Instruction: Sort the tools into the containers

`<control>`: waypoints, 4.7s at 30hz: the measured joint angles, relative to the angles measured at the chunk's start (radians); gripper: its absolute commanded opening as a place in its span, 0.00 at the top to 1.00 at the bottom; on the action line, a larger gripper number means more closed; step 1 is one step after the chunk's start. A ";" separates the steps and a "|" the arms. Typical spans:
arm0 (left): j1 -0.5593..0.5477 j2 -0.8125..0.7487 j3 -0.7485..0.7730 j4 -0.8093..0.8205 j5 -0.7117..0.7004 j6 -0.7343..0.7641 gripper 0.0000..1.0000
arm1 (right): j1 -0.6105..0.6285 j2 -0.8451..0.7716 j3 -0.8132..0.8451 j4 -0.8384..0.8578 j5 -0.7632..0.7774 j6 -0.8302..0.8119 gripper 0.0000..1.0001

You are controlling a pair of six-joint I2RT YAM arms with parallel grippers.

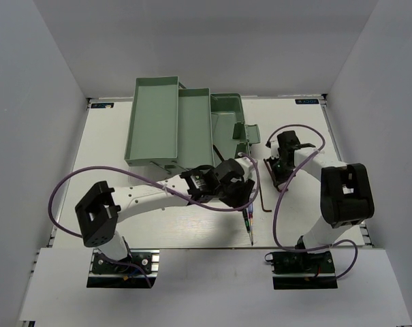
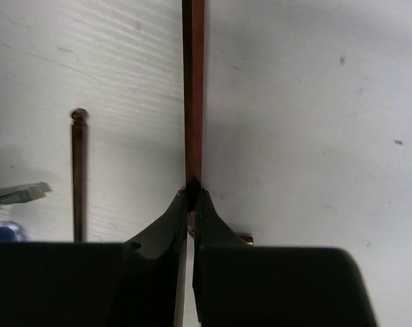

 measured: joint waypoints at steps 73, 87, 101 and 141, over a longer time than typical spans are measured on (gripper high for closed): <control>-0.074 0.822 0.879 -0.436 -0.286 -0.237 0.68 | -0.499 -0.288 0.227 -0.230 -0.416 0.189 0.55; -0.072 0.822 0.866 -0.452 -0.298 -0.241 1.00 | -0.537 -0.289 0.227 -0.234 -0.483 0.209 0.55; -0.071 0.814 0.902 -0.491 -0.259 -0.185 1.00 | -0.556 -0.297 0.214 -0.237 -0.512 0.211 0.55; 0.267 0.505 0.958 -0.518 -0.380 -0.108 1.00 | -0.547 -0.348 0.124 -0.240 -0.608 0.054 0.59</control>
